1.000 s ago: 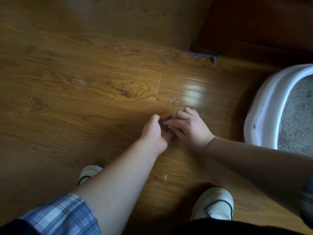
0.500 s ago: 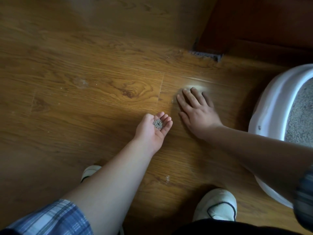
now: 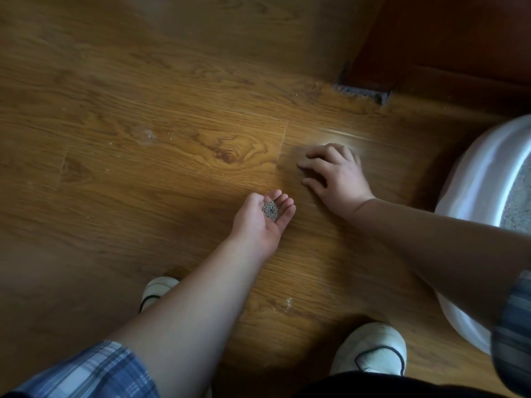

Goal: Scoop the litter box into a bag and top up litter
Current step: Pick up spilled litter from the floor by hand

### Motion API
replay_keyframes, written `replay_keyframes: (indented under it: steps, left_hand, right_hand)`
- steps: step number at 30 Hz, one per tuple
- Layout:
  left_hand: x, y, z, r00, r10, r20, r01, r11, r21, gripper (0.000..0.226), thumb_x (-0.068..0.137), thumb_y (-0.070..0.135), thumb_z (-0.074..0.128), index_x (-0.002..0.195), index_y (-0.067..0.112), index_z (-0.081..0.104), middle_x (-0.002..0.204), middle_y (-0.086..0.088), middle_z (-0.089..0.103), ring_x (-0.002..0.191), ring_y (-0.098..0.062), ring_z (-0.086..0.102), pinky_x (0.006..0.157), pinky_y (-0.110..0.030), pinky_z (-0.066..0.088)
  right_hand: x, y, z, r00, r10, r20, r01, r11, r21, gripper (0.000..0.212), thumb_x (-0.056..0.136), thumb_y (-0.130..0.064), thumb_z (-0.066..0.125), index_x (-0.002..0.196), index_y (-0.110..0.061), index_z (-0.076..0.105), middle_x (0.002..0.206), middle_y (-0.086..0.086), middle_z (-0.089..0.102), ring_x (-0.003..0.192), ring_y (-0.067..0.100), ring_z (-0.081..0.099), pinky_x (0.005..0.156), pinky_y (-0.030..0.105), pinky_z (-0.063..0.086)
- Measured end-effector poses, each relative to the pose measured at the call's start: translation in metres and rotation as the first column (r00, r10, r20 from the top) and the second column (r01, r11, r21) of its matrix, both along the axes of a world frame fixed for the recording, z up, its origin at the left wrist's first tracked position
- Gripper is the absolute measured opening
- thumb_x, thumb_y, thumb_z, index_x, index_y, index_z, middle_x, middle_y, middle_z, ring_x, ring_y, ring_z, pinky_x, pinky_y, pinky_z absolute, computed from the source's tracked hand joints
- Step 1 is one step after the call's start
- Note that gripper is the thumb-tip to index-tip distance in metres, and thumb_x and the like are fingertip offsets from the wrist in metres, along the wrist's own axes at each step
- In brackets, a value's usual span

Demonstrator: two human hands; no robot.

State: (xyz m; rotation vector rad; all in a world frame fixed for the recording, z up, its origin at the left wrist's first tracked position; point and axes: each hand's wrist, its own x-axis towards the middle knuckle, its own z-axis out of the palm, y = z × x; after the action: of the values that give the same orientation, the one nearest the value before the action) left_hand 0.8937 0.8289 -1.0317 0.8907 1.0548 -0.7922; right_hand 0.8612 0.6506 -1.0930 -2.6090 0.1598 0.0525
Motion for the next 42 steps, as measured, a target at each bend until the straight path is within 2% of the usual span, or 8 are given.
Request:
replay_keyframes:
  steps: [9,18,23,30,33,35,38,42]
  left_hand:
    - [0.003,-0.007,0.001,1.000,0.009,-0.027,-0.009,1.000,0.014,0.029,0.095,0.011,0.038,0.086,0.001,0.064,0.078,-0.011,0.064,0.074,-0.023,0.065,0.073,-0.032,0.060]
    - [0.006,-0.011,0.002,1.000,0.012,-0.023,-0.011,1.000,0.017,0.030,0.095,0.012,0.037,0.084,0.001,0.063,0.079,-0.012,0.063,0.075,-0.023,0.064,0.076,-0.033,0.058]
    - [0.005,-0.015,0.002,1.000,-0.006,-0.022,0.006,1.000,0.010,0.030,0.095,0.012,0.036,0.086,0.002,0.062,0.079,-0.012,0.061,0.073,-0.022,0.062,0.074,-0.032,0.057]
    - [-0.004,-0.016,-0.004,1.000,0.014,-0.011,-0.014,0.999,-0.033,0.033,0.101,0.019,0.035,0.083,0.005,0.059,0.073,-0.013,0.065,0.068,-0.023,0.065,0.063,-0.033,0.057]
    - [-0.011,-0.017,-0.004,0.999,-0.041,-0.030,0.040,0.998,-0.042,0.030,0.098,0.016,0.040,0.078,0.007,0.061,0.074,-0.011,0.065,0.069,-0.024,0.065,0.069,-0.031,0.055]
    - [-0.015,-0.016,-0.004,0.999,-0.031,-0.042,0.028,0.997,-0.077,0.028,0.096,0.014,0.039,0.079,0.006,0.060,0.078,-0.013,0.062,0.074,-0.025,0.063,0.078,-0.032,0.051]
    - [-0.017,-0.013,-0.003,0.999,0.010,-0.047,-0.014,0.996,-0.086,0.029,0.099,0.016,0.038,0.087,0.004,0.061,0.083,-0.016,0.067,0.078,-0.027,0.067,0.072,-0.033,0.057]
    - [-0.008,-0.009,-0.003,0.998,0.041,-0.038,-0.043,0.997,-0.062,0.030,0.100,0.016,0.038,0.094,0.000,0.063,0.087,-0.016,0.066,0.081,-0.026,0.067,0.070,-0.035,0.060]
  right_hand:
    - [0.013,0.000,-0.003,0.998,0.007,0.059,-0.005,1.000,-0.021,0.009,0.087,-0.034,0.073,0.091,-0.026,0.073,0.100,-0.004,0.063,0.100,0.031,0.050,0.091,0.040,0.025]
    - [0.024,0.003,-0.003,0.984,0.165,0.064,-0.150,0.971,-0.188,0.014,0.096,-0.028,0.056,0.094,-0.019,0.066,0.093,0.002,0.062,0.091,0.032,0.054,0.081,0.044,0.039]
    - [0.032,0.015,0.009,0.979,0.188,-0.076,-0.202,0.931,-0.305,0.019,0.096,-0.024,0.047,0.099,-0.012,0.063,0.100,0.012,0.061,0.096,0.035,0.053,0.085,0.047,0.039]
    - [-0.022,0.042,0.037,0.996,0.081,0.034,-0.085,0.983,0.165,0.014,0.091,-0.025,0.046,0.088,-0.019,0.058,0.092,0.002,0.060,0.084,0.027,0.050,0.077,0.044,0.043]
    - [-0.048,0.053,0.038,0.993,0.098,0.059,-0.108,0.974,0.198,0.014,0.089,-0.028,0.058,0.086,-0.022,0.069,0.088,-0.006,0.062,0.080,0.023,0.050,0.071,0.045,0.046]
    - [-0.054,0.050,0.034,0.990,0.110,0.092,-0.124,0.977,0.176,0.018,0.091,-0.030,0.059,0.091,-0.024,0.076,0.087,-0.007,0.063,0.078,0.024,0.051,0.069,0.045,0.048]
    - [-0.054,0.041,0.032,0.974,0.176,0.144,-0.202,0.962,0.185,0.029,0.093,-0.019,0.056,0.115,-0.022,0.074,0.093,-0.001,0.062,0.080,0.027,0.052,0.073,0.044,0.048]
    - [-0.041,0.021,0.034,0.996,0.056,0.072,-0.060,0.996,0.063,0.044,0.095,-0.016,0.051,0.139,-0.016,0.058,0.112,0.010,0.060,0.094,0.034,0.052,0.086,0.046,0.046]
